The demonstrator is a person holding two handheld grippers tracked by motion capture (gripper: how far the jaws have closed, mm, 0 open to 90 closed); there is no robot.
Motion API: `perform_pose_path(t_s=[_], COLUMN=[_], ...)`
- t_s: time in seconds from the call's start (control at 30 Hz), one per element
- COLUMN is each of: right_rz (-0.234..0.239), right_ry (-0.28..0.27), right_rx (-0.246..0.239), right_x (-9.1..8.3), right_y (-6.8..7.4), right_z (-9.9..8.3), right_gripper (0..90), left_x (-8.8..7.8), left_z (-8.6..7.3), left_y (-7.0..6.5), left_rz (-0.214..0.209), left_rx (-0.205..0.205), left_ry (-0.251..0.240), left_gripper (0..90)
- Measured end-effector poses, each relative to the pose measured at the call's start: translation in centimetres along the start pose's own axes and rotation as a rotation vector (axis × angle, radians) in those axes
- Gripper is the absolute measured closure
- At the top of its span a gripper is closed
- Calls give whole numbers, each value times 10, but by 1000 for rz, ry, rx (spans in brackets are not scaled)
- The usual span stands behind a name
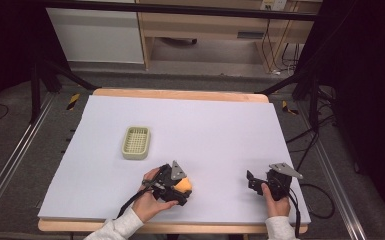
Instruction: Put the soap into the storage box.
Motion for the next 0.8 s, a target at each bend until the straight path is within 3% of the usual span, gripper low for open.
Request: perform_pose_path(t_s=[0.8], right_rz=[4], right_ry=[2], right_rx=[0], right_x=[0], right_y=[0], right_z=[0], right_gripper=[39], left_x=[9], left_z=[-4], left_y=[-3], left_rz=[2], left_rx=[-11], left_ry=[32], left_gripper=[248])
Point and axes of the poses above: each handheld gripper's, and its own axes: x roughly forward along the jaws, z roughly out of its top, y roughly to its left, the point moved 4 cm from there along x, roughly forward along the jaws
